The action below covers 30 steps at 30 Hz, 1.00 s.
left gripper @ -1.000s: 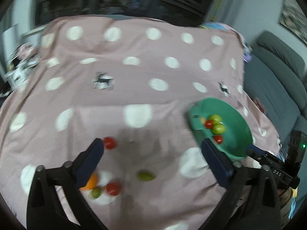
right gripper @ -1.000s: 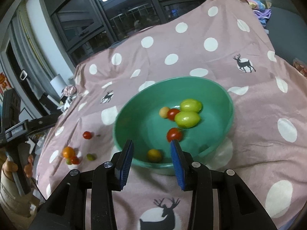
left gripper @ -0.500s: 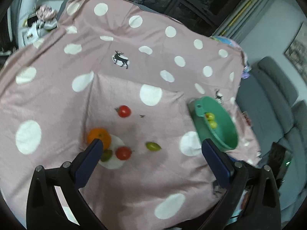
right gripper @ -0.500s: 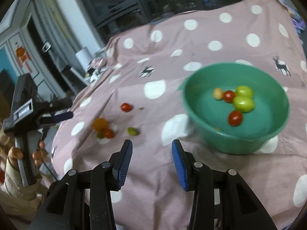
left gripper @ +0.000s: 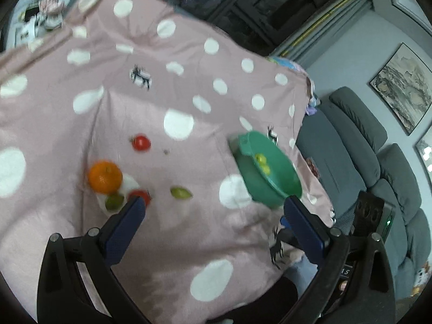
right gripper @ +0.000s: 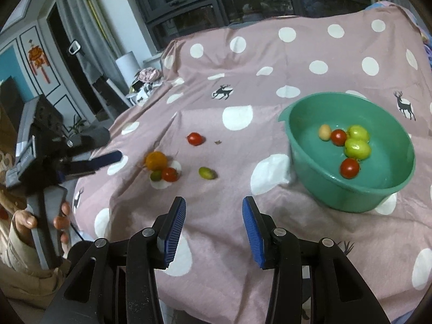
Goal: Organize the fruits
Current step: 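Move the right tool back toward the small green-yellow fruit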
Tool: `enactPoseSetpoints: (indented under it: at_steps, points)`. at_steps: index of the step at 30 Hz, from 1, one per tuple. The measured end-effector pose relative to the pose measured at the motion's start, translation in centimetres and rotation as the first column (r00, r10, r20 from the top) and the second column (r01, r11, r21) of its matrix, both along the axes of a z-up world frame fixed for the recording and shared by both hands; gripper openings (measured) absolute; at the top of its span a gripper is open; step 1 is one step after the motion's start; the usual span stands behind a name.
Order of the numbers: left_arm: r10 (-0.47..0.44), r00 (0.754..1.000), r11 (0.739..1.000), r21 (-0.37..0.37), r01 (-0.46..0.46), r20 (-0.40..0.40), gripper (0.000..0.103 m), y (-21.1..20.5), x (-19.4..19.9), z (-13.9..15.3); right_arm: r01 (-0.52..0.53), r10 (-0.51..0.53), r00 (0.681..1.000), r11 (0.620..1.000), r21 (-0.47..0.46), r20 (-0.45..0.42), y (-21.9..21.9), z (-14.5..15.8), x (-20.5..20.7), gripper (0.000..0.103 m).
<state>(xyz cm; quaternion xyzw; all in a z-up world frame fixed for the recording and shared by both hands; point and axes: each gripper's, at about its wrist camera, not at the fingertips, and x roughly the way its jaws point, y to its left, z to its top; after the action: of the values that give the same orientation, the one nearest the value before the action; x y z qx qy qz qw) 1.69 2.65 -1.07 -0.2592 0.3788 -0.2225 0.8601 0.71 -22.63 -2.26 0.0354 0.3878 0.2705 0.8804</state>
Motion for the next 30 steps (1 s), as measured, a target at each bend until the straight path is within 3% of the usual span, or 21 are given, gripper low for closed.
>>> enactPoseSetpoints:
  at_steps: [4,8,13,20,25,30]
  points:
    - [-0.026,0.998,1.000,-0.011,0.025,-0.052,0.103,0.0,0.0,-1.0,-0.004,0.004,1.000,1.000,-0.017,-0.002,0.4,-0.1,-0.2,0.045]
    - [-0.057,0.996,0.996,-0.070,0.052,-0.068,0.103,0.3,0.0,-1.4,-0.001,0.001,1.000,1.000,-0.025,-0.012,0.7,-0.3,0.0,0.045]
    - [-0.072,0.994,0.997,-0.045,0.068,-0.078,0.103,0.1,0.1,-2.0,-0.008,0.007,0.999,0.999,-0.038,-0.031,1.2,-1.0,0.3,0.046]
    - [-0.044,0.997,0.988,0.147,0.054,-0.070,0.102,0.0,0.5,-2.4,-0.020,0.017,0.998,0.999,-0.048,-0.060,1.9,-2.1,1.2,0.047]
    - [-0.032,0.998,0.944,0.326,0.049,-0.060,0.102,-0.2,0.8,-3.0,-0.028,0.024,0.996,0.998,-0.049,-0.080,2.1,-3.0,1.9,0.047]
    - [-0.027,0.998,0.913,0.404,0.051,-0.065,0.096,0.0,1.3,-4.0,-0.032,0.027,0.995,0.998,-0.046,-0.098,2.3,-3.8,2.8,0.047]
